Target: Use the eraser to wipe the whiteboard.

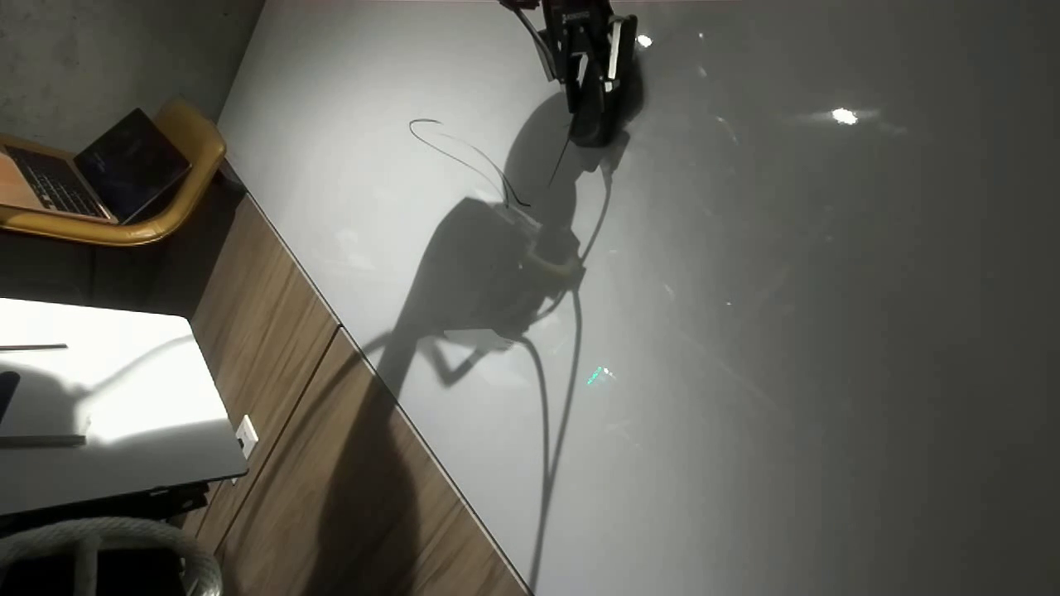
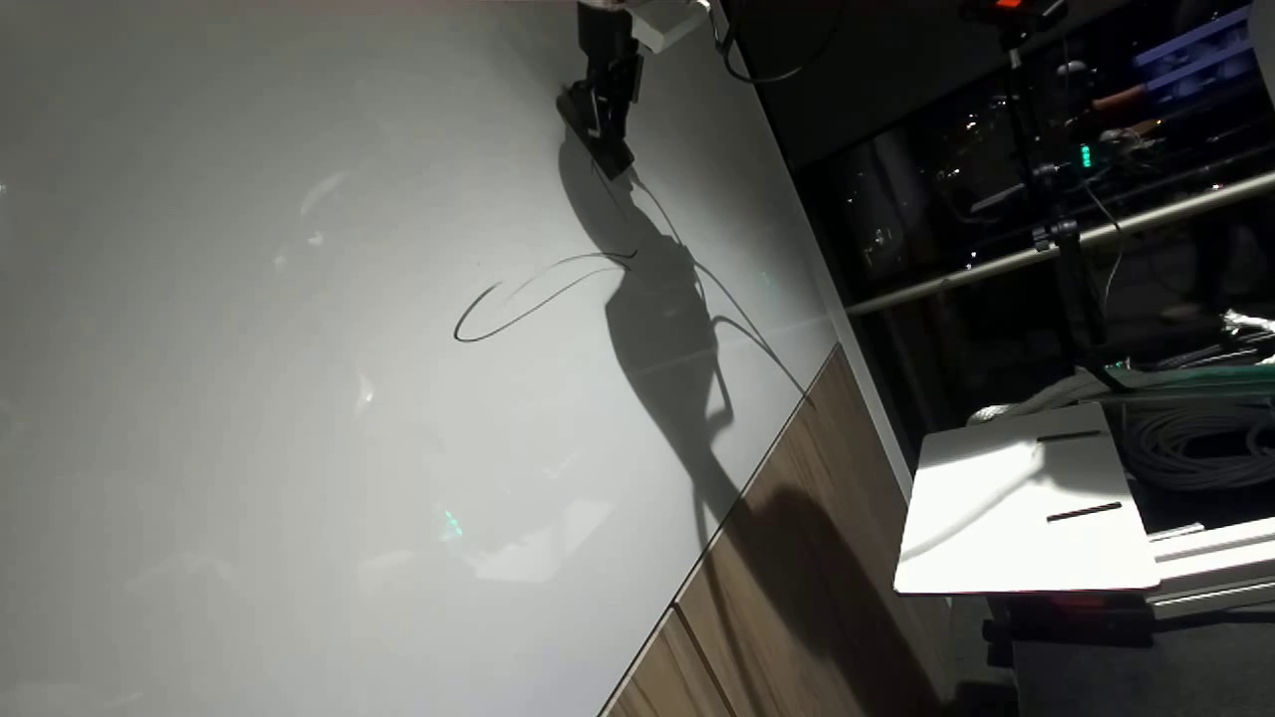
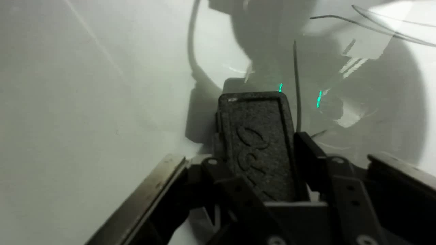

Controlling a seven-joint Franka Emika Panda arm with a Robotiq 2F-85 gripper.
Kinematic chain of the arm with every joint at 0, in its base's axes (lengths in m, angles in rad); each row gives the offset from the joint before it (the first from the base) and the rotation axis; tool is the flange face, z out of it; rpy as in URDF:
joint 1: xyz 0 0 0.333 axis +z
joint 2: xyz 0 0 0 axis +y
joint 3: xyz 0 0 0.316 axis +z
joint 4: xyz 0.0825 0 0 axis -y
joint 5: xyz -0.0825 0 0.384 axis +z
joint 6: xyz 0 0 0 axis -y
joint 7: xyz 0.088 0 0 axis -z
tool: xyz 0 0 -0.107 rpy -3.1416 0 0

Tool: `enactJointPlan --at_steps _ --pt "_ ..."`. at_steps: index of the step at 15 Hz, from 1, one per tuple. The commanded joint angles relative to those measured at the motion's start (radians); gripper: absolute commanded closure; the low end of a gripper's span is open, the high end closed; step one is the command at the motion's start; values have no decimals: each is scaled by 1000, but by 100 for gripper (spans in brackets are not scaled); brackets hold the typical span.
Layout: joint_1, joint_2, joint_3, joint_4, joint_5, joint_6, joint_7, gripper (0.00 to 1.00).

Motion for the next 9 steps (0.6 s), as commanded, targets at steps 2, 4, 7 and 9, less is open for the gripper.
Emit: enactJointPlan --at_steps 2,4,7,9 --pt "15 45 20 25 40 17 -3 72" --pt "16 44 26 2 38 24 3 72" --pt "11 52 19 -29 43 39 -3 72" --pt "6 55 9 -50 53 51 -11 72"
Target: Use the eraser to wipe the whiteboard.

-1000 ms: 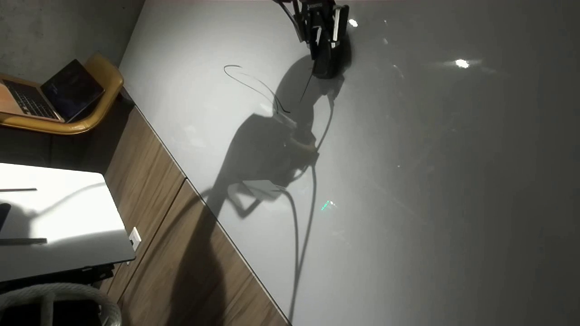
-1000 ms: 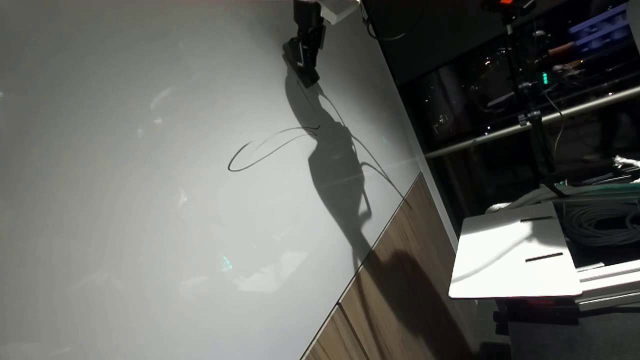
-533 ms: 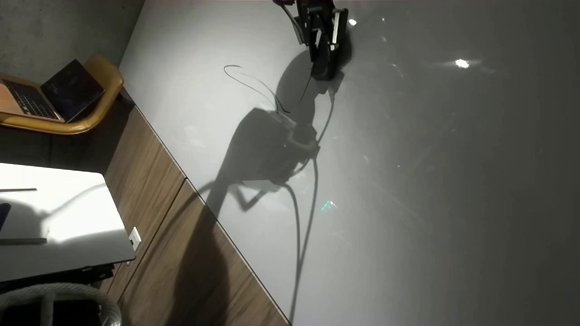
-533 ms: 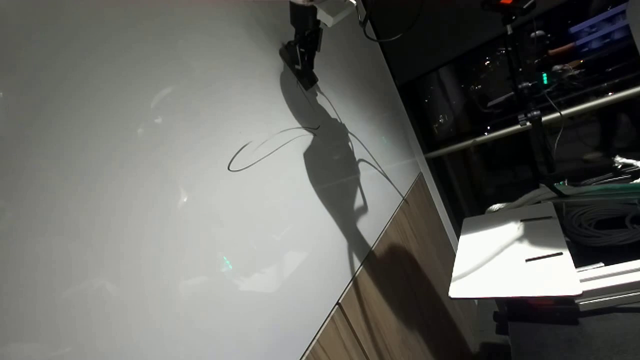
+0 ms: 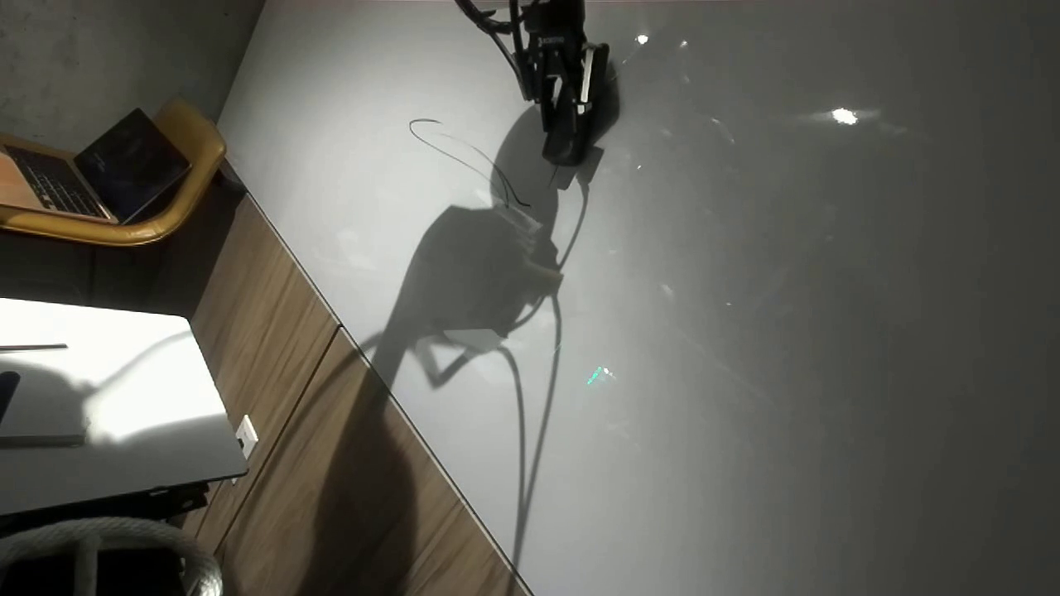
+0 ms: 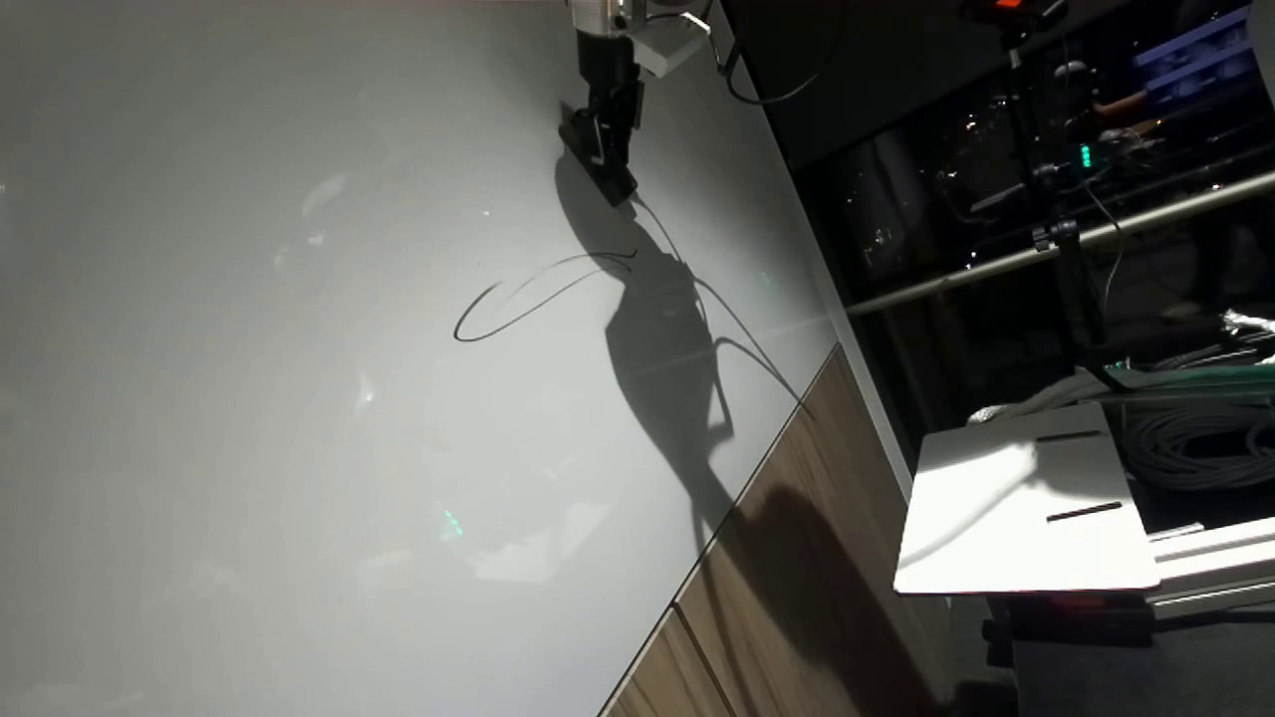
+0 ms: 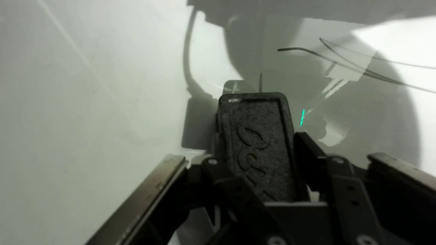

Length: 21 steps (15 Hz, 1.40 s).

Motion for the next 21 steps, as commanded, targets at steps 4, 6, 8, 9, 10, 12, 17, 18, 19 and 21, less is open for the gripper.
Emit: enactJointPlan --at_steps 4,6,8,9,10,12,17,18,19,21 --pt "-10 44 -40 -57 65 79 -29 72" --pt "-15 47 -55 -81 78 92 -38 72" --pt "-17 53 -65 -104 87 105 -43 72" --pt "-17 58 -66 -117 83 112 -38 72" --pt "-16 63 -65 -127 79 116 -33 72" --pt "-10 74 -59 -144 70 125 -21 72" --pt "17 100 -22 -115 62 106 -1 72" --pt "22 100 -15 -105 66 100 -2 72" --pt "27 102 -8 -91 67 94 0 72" --pt "37 105 2 -68 70 84 3 72"
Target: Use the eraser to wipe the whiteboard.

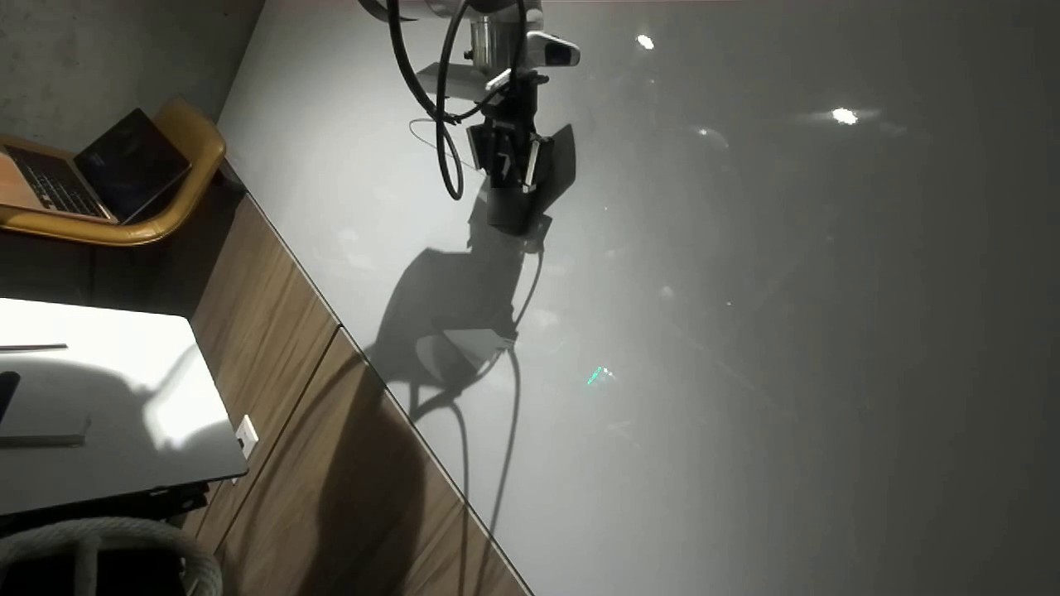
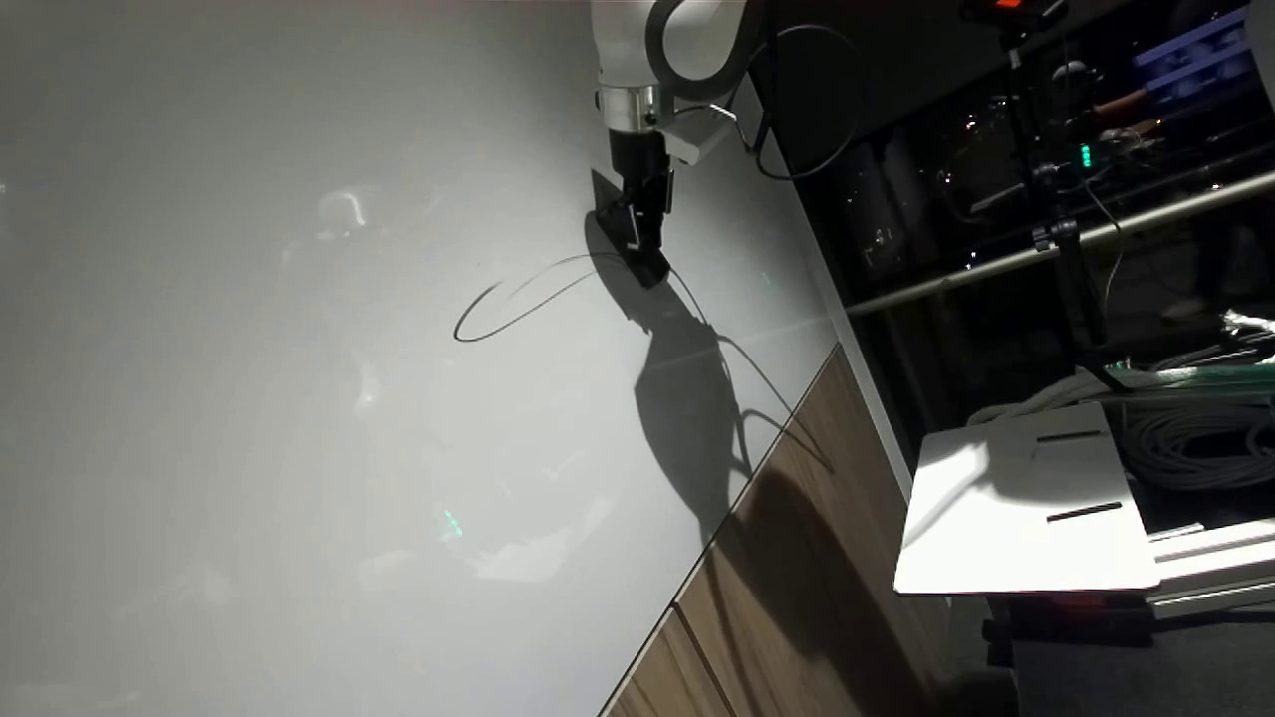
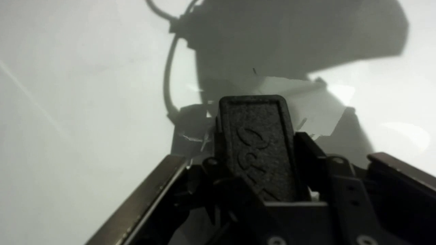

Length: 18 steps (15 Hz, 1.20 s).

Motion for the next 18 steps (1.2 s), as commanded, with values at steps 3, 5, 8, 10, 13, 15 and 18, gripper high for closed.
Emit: enactJointPlan --at_steps 3,5,8,10,13,15,18 --pt "31 25 34 91 14 -33 18 72" --pt "42 33 50 100 4 -45 36 72" --pt "62 50 78 110 -13 -51 70 72" --pt "78 71 102 122 -28 -52 99 72" --pt "105 108 130 149 -49 -65 135 72" --pt "124 134 144 166 -81 -81 161 72" --pt "155 161 153 193 -114 -113 189 72"
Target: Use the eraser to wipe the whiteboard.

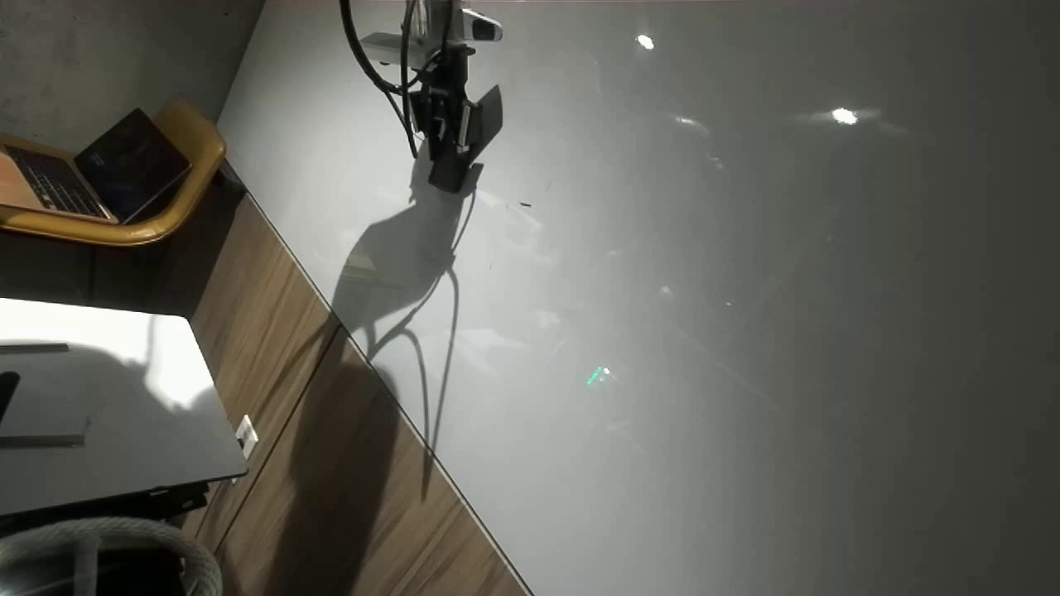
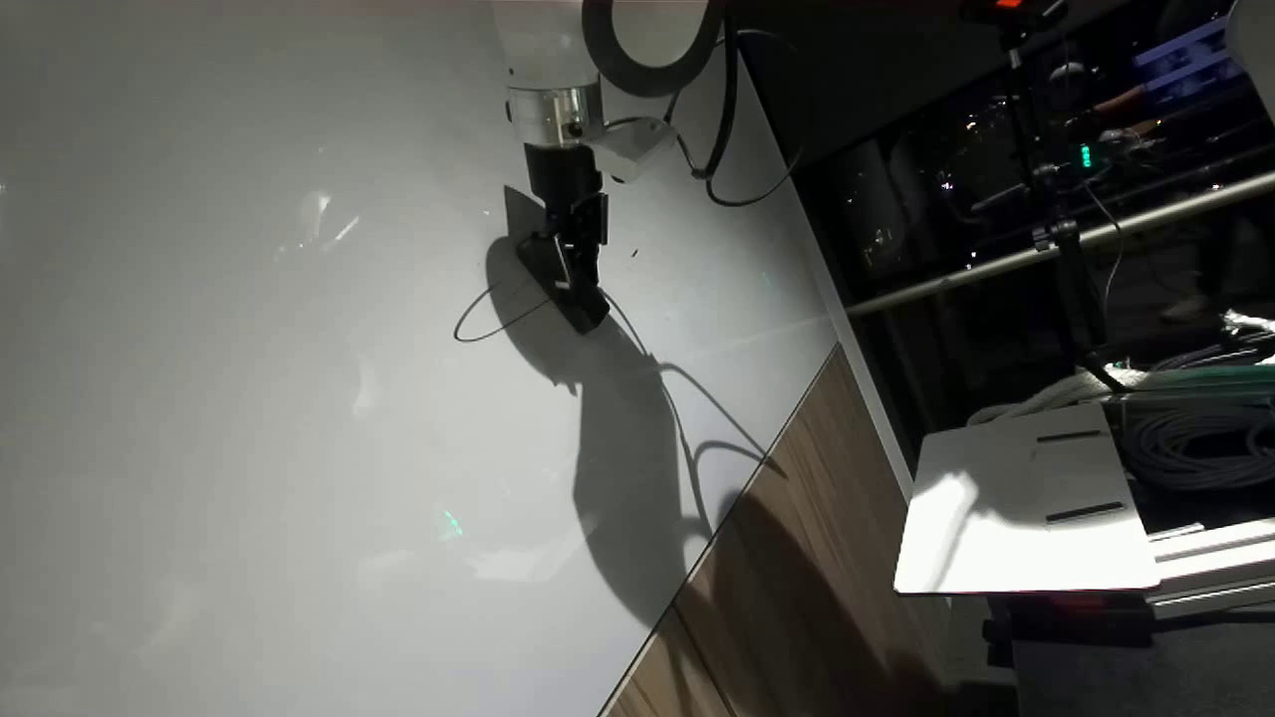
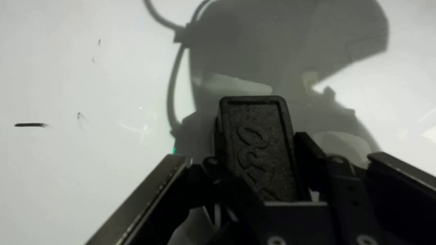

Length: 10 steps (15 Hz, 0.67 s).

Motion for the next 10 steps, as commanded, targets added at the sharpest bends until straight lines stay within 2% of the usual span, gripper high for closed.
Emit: enactJointPlan --at_steps 1,10 --pt "40 92 16 107 -50 -19 37 72" --pt "201 229 60 280 -152 -137 136 72"
